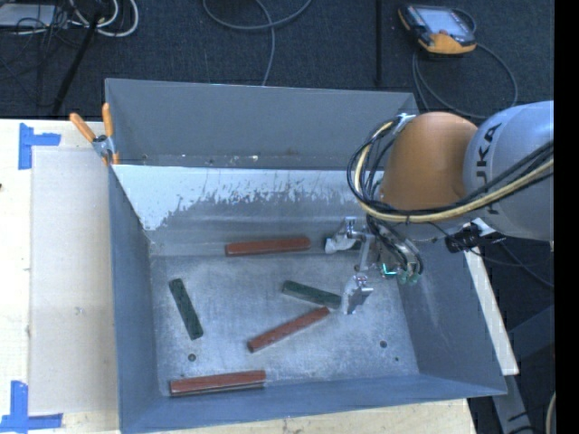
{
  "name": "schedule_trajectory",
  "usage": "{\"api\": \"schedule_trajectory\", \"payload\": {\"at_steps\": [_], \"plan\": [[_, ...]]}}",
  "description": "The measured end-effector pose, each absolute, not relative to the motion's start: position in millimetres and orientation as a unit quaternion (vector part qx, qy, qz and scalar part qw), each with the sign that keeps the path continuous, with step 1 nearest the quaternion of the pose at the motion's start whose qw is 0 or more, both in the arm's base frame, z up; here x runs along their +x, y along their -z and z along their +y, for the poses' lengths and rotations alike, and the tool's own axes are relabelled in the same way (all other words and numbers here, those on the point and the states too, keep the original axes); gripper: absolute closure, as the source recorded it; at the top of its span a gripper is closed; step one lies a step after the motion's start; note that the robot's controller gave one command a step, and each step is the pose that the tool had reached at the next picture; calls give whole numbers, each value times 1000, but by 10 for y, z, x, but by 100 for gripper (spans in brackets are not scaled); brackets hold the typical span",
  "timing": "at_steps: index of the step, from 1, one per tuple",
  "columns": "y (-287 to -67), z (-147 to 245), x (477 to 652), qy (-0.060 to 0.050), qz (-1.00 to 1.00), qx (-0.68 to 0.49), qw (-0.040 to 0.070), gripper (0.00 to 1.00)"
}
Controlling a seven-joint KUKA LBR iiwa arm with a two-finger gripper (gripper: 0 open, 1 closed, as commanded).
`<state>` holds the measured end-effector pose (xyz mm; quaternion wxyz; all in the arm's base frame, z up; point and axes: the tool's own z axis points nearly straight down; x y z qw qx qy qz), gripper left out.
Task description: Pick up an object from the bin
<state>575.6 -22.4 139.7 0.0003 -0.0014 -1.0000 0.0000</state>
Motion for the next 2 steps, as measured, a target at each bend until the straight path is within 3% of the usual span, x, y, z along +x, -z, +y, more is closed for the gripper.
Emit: {"api": "schedule_trajectory", "payload": {"at_steps": [1, 2], "plan": [[-768, 193, 5886, 0, -992, 128, -4, 100], [-768, 193, 5886, 0, -992, 128, -4, 100]]}}
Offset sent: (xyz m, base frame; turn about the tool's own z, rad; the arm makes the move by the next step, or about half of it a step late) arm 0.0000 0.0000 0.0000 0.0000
